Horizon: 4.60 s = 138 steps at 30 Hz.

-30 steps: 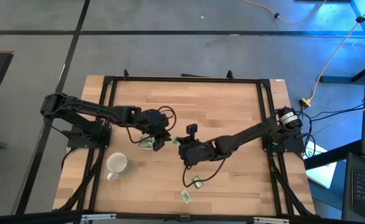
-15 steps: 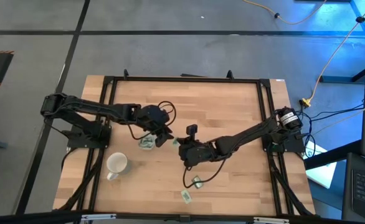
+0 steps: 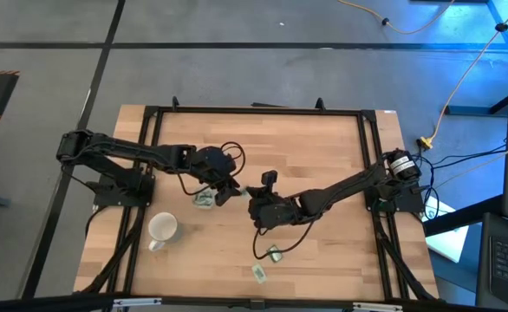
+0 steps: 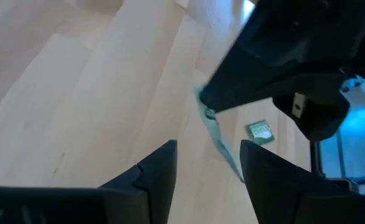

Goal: Pick and place Stevia / Truvia into bins
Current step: Put the green stevia packet into the transparent container, then put the dark green stevia packet into the transparent container

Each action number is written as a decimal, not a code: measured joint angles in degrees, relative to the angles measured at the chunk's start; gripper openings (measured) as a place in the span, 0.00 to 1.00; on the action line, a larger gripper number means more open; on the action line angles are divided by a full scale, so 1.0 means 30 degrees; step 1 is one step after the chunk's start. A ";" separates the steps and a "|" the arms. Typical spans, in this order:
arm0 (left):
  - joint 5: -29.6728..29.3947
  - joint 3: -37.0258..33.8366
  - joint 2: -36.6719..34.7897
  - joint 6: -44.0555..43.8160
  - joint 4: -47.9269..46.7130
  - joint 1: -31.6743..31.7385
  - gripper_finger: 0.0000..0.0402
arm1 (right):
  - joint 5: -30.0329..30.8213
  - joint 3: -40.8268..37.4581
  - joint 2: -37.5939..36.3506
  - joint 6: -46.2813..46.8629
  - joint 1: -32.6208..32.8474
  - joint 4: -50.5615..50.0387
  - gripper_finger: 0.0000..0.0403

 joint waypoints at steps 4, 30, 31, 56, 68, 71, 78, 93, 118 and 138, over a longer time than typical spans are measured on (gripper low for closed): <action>0.0368 0.0000 0.0000 0.0123 0.0148 -0.0136 0.42 | 0.0005 0.0000 -0.0001 -0.0043 0.0000 0.0538 0.00; -0.0143 0.0007 -0.0125 0.4663 -0.1961 -0.0157 0.01 | -0.0436 0.0007 -0.0092 -0.0511 0.0032 0.0966 0.22; -0.0002 0.0007 -0.0221 0.5262 -0.2407 -0.0153 0.01 | 0.0057 0.0007 -0.0125 -0.0391 0.0040 0.0894 0.26; -0.2639 -0.1010 -0.1508 0.7235 -1.0200 -0.2393 0.01 | 0.2118 0.0015 -0.0890 0.7584 0.0262 -0.6424 0.40; -0.2697 -0.1421 -0.1508 0.8336 -1.0717 -0.2991 0.01 | 0.2082 0.0015 -0.0890 0.7588 0.0262 -0.6398 0.40; -0.2693 -0.1421 -0.1508 0.8570 -1.0714 -0.3162 0.01 | 0.2082 0.0015 -0.0890 0.7592 0.0262 -0.6402 0.40; -0.2934 -0.1421 -0.1508 0.7432 -1.0485 -0.3169 0.04 | 0.2082 0.0015 -0.0897 0.7592 0.0255 -0.6402 0.40; -0.3152 -0.1421 -0.3116 0.8207 -0.9674 -0.2696 0.23 | -0.8020 0.0007 -0.0912 0.8125 0.0270 -0.6533 0.40; -0.3182 -0.1428 -0.3326 0.8244 -0.3140 -0.2718 0.21 | -1.4946 -0.0153 0.2076 1.1501 0.2495 -0.5499 0.28; -0.3211 -0.1428 -0.2356 0.8597 -0.2885 -0.2718 0.21 | -1.4843 -0.0073 0.3100 1.0525 0.2907 -0.5603 0.17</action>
